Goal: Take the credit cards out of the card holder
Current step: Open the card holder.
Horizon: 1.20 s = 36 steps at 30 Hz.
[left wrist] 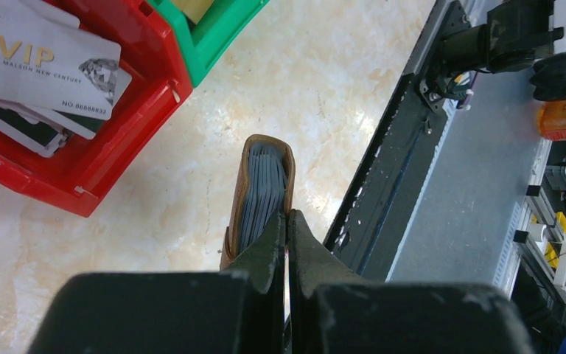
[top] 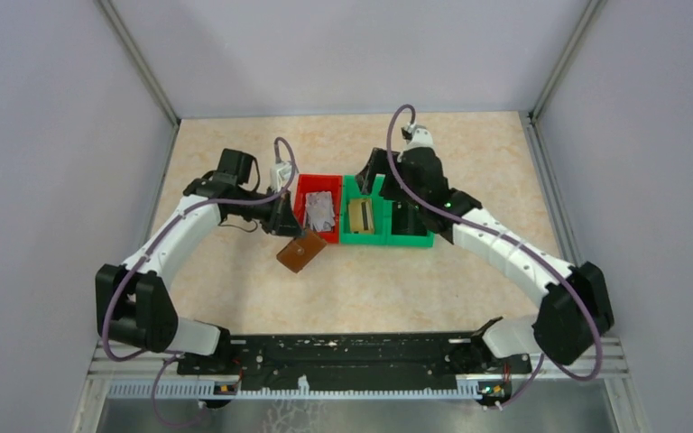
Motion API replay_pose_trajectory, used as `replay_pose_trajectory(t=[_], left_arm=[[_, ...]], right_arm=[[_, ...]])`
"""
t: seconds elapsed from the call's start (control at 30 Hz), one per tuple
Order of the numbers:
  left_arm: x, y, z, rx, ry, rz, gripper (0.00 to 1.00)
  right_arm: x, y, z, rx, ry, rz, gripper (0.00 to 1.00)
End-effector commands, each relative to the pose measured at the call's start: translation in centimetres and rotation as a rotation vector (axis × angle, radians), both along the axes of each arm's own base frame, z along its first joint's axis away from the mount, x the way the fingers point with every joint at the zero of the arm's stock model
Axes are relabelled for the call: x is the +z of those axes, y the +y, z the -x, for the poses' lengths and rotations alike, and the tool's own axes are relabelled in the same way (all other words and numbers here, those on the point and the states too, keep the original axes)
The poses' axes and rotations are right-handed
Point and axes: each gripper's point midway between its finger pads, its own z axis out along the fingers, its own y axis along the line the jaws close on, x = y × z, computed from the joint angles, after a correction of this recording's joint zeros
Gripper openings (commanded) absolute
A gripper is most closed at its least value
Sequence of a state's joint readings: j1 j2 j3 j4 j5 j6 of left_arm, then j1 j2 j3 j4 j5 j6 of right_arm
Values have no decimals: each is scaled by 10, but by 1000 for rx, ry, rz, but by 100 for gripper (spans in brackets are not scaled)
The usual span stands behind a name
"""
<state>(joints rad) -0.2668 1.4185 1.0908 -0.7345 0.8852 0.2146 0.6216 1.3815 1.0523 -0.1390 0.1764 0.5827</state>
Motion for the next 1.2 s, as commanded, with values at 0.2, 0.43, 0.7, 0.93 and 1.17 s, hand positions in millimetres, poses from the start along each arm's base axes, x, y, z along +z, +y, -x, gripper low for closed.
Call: replay_pose_trajectory(t=[0.2,0.43,0.7,0.93,1.17], left_arm=[[64,-17,17,-85,-52,175,0],[110,-20,26,-135,-187,246,0],[125,-20,39,-172,-195,281,0],[127,-20,42,-182,-193,284,0],[119,-17,32,-116,-187,230,97]], right_arm=[[61,97,125,874,-122,-347,98],[53,127,153,1049,-113,-325,98],[62,144,182,1208,-97,-413,87],[73,149,182,1214,-107,-455,53],[91,139,165,1097,-173,-438,0]])
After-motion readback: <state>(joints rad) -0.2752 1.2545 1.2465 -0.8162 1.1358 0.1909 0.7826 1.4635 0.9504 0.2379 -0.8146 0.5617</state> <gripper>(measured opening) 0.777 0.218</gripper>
